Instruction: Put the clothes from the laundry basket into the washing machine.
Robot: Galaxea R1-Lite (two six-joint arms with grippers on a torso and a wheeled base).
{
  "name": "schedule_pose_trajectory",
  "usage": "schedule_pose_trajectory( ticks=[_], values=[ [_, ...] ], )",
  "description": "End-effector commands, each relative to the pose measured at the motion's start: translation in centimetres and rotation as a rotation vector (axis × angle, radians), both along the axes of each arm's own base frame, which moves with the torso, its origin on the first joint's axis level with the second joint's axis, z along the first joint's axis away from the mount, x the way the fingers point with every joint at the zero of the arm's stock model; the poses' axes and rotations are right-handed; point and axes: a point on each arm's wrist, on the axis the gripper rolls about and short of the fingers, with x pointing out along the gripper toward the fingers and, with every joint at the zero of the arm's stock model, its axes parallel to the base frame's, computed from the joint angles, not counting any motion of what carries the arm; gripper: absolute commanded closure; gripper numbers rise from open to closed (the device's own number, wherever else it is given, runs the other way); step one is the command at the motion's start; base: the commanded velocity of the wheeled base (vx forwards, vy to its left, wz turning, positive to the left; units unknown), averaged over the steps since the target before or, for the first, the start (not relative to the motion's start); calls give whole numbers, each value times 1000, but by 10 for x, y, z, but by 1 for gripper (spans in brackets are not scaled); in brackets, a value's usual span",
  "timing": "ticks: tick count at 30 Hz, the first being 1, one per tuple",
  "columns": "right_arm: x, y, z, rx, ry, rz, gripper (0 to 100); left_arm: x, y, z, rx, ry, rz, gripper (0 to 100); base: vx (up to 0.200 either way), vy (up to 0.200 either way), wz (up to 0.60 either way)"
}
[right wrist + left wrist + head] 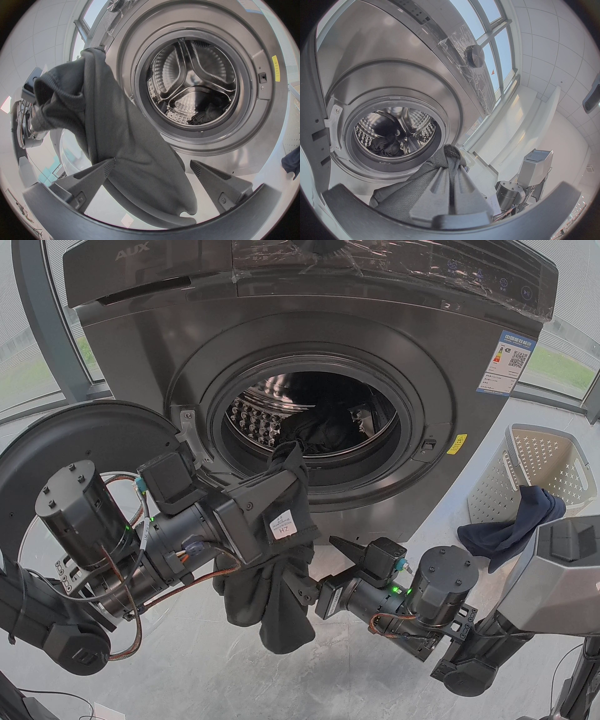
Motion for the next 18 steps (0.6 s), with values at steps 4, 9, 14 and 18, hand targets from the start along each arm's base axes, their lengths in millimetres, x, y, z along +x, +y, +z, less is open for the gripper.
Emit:
schedule_pose_trajectory(
  ticks=[4, 9, 14, 18],
  values=[
    [2, 3, 3, 9, -14, 12, 0, -1, -1, -1, 1, 2, -6, 100, 0, 0, 0],
    [4, 5, 6, 20, -25, 40, 0, -1, -2, -1, 1, 0, -7, 100, 0, 0, 0],
    [3, 0, 7, 16, -25, 70, 0, 0, -1, 0, 0, -1, -4, 100, 0, 0, 0],
    [0, -5, 10, 16, -25, 66, 0, 0, -1, 0, 1, -2, -4, 100, 0, 0, 0]
  ],
)
